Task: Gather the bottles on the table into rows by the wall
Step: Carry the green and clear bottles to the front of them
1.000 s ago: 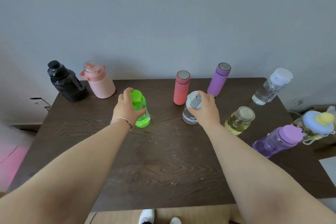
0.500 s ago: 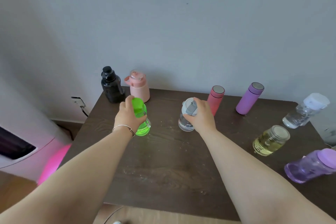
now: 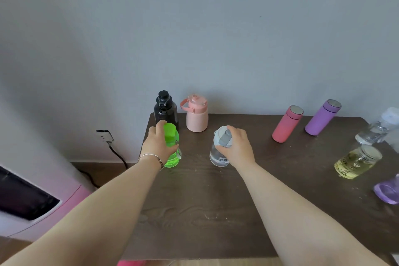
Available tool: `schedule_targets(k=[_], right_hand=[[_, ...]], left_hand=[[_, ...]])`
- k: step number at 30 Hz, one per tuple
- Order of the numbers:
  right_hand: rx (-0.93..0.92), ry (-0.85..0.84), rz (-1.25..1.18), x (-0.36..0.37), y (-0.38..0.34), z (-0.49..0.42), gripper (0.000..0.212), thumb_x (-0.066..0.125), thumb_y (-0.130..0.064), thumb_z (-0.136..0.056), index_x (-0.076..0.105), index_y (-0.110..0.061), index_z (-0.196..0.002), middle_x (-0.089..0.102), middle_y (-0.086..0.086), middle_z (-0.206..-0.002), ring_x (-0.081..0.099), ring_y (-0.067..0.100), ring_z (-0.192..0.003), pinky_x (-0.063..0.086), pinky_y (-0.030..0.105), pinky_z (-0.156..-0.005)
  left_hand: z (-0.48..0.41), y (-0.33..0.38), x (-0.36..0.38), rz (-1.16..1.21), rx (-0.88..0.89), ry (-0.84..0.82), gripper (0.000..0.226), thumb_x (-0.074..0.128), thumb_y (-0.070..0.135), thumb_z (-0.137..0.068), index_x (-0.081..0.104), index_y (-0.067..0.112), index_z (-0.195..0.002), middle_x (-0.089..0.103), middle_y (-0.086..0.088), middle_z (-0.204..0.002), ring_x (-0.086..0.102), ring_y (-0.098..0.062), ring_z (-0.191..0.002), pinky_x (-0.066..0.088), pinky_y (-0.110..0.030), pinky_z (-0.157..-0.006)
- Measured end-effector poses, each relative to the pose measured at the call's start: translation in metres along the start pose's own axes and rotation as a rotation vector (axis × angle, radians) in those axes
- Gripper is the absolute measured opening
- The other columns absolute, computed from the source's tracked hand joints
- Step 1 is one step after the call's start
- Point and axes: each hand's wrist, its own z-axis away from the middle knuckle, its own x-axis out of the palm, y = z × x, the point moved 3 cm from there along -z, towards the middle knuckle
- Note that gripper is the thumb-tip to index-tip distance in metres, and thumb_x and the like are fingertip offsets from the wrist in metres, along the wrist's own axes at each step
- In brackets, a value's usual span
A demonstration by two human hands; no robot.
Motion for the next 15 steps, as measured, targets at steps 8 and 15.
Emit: schedule_targets(k=[8,15], right_hand=[[-0.003,-0.009,0.058,0.032,-0.028,-0.014,0.074,0.08,-0.039,-0.076,0.041,-0.03,-0.139,0.04,0.0,-0.138,0.049,0.019,-0.122,0.051,0.034,-0.095],[-0.029,-0.062,0.072,0.069,-0.032,-0.049,0.075,0.08,-0.041,-0.076,0.039,-0.032,-0.138,0.04,-0.001,-0.137,0.048,0.019,-0.122,0.053,0.035,-0.096]], left_hand=[[-0.03,-0.03,0.0,0.046,-0.006,-0.014,0.079,0.077,0.03,-0.077,0.03,0.025,-0.14,0.045,-0.011,-0.128,0.06,-0.039,-0.096,0.048,-0.041,-0.077],[-0.062,-0.041,0.016,0.0,-0.001,-0.052,0.081,0.078,0.029,-0.077,0.03,0.023,-0.141,0.044,-0.011,-0.128,0.059,-0.039,-0.096,0.048,-0.04,-0.076]])
